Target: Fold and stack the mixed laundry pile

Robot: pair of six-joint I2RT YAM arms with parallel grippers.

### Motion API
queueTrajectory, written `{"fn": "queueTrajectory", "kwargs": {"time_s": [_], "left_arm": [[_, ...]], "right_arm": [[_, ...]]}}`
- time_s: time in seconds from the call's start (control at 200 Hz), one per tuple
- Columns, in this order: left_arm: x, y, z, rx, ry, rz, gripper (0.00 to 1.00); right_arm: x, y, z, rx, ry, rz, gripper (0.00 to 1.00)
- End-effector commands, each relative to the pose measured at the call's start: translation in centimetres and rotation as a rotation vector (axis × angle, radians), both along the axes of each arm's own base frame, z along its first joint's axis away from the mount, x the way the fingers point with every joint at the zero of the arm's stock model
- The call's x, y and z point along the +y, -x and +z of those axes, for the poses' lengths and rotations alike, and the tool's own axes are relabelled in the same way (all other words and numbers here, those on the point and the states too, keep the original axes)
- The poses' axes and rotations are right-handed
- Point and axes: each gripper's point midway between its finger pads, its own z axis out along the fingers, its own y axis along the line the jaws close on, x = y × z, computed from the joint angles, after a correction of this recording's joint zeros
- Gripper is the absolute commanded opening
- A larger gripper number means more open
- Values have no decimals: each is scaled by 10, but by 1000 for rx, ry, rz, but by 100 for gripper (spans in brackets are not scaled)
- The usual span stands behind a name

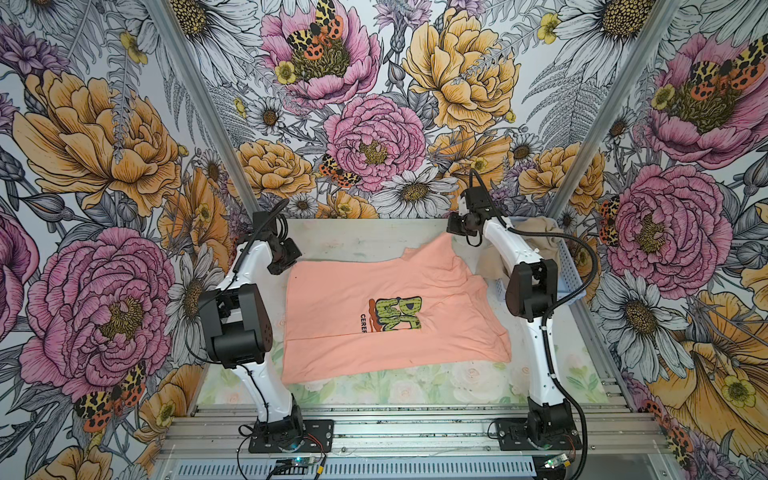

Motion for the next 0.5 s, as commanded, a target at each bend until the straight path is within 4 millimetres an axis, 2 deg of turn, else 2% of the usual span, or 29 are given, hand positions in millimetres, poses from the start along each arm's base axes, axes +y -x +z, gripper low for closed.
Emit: {"fn": "queueTrajectory", "kwargs": {"time_s": [0.0,0.225,0.3,0.31,0.33,0.495], "left_arm": [[2,-11,16,-48,29,5,0],[-4,-4,15,-44,40,-27,0],[-5,5,6,-20,39,-37,0],[-5,7,16,-44,33,-39,0],[-6,10,20,-52,31,-42,0],[-12,35,17,-57,45,-60,0]], "right_arm": [[-1,-6,43,-90,-10,11,0],[6,1,69,-121,-43,45,0],[9,11,77,-124,-43,66,0],[10,12,79,-126,-44,70,0],[11,15,80,-123,-44,76,0],[21,48,91,-107,-38,135,0]]}}
